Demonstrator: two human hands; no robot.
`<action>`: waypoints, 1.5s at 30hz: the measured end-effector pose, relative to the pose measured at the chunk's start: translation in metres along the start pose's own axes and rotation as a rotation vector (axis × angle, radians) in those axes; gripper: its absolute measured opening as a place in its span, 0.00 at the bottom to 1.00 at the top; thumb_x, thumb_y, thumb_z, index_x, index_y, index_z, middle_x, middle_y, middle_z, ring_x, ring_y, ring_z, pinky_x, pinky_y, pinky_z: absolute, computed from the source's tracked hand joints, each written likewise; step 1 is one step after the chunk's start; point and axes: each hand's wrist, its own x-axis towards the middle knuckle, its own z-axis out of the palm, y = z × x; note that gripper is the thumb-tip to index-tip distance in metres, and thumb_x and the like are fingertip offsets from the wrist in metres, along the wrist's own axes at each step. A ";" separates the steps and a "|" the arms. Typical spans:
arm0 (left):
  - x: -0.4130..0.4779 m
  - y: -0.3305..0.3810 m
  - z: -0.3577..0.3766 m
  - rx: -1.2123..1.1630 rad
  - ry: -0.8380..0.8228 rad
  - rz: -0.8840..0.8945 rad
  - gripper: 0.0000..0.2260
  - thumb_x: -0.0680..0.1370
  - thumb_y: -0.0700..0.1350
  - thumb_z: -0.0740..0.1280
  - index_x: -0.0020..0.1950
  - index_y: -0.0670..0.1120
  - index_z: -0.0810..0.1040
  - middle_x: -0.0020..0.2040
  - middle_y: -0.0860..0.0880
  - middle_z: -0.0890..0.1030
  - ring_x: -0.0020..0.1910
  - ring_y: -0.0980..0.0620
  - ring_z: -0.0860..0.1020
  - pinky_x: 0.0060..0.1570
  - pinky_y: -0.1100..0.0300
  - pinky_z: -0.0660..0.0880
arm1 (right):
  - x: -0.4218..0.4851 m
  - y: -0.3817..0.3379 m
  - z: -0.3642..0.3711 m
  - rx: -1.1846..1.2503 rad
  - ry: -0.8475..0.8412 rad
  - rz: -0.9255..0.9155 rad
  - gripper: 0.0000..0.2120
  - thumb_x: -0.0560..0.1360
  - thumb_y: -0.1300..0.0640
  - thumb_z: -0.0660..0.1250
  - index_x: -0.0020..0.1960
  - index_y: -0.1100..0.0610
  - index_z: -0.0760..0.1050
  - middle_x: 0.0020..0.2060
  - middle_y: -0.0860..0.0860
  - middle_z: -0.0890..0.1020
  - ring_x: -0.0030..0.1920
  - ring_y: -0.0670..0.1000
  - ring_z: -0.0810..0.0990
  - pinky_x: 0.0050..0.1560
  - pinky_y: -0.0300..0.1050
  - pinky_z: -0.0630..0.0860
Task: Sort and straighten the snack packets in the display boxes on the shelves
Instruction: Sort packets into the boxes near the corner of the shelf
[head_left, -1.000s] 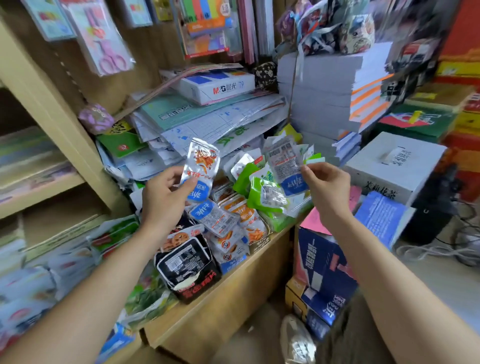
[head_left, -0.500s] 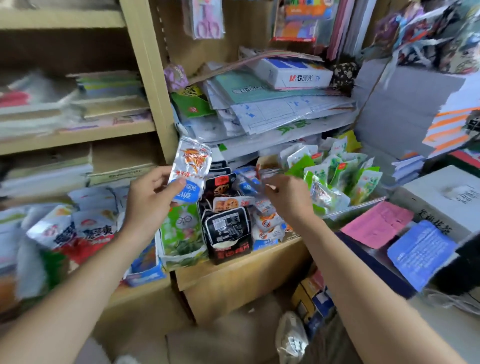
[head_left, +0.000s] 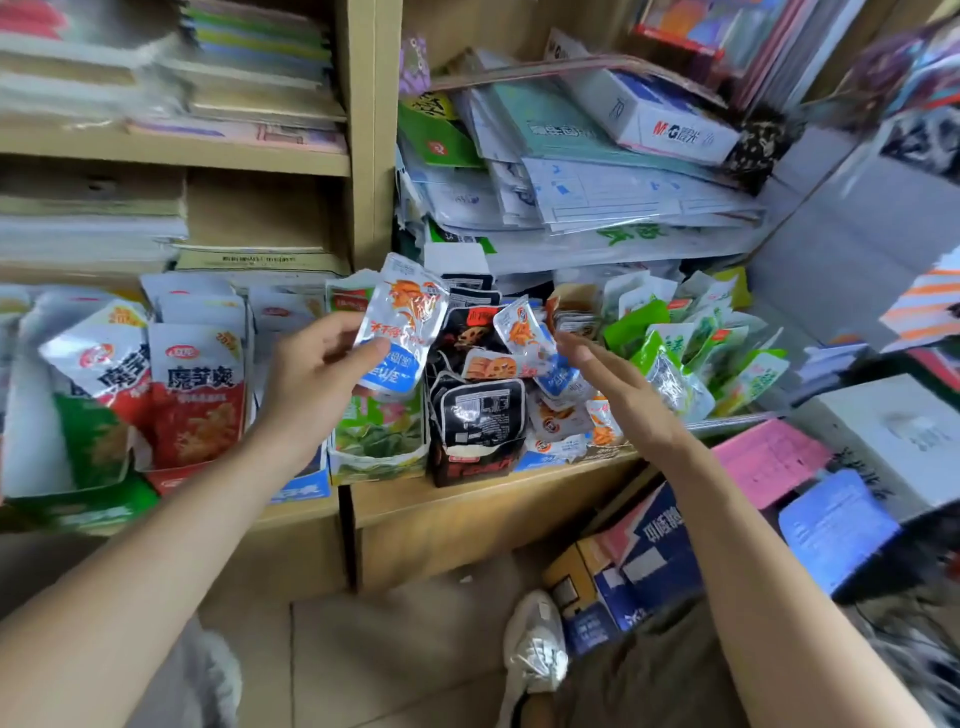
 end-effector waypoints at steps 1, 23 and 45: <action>0.000 -0.001 0.000 0.003 -0.003 -0.003 0.07 0.79 0.40 0.70 0.56 0.48 0.82 0.48 0.51 0.86 0.44 0.55 0.84 0.36 0.62 0.79 | -0.003 -0.001 0.003 -0.031 -0.001 -0.029 0.25 0.78 0.39 0.61 0.74 0.42 0.69 0.71 0.39 0.72 0.70 0.32 0.67 0.61 0.29 0.65; -0.025 0.004 0.022 0.093 -0.063 0.087 0.06 0.79 0.41 0.70 0.54 0.52 0.82 0.47 0.52 0.86 0.42 0.51 0.85 0.34 0.53 0.82 | 0.022 0.008 0.045 -0.366 0.128 -0.056 0.30 0.71 0.35 0.72 0.69 0.46 0.73 0.59 0.43 0.80 0.60 0.45 0.76 0.60 0.46 0.73; -0.016 0.000 0.096 0.601 -0.169 0.551 0.22 0.78 0.56 0.69 0.68 0.46 0.79 0.60 0.51 0.83 0.58 0.52 0.79 0.56 0.53 0.78 | -0.014 -0.011 0.014 0.428 0.313 -0.247 0.30 0.75 0.70 0.71 0.73 0.55 0.69 0.41 0.59 0.83 0.44 0.60 0.81 0.50 0.58 0.82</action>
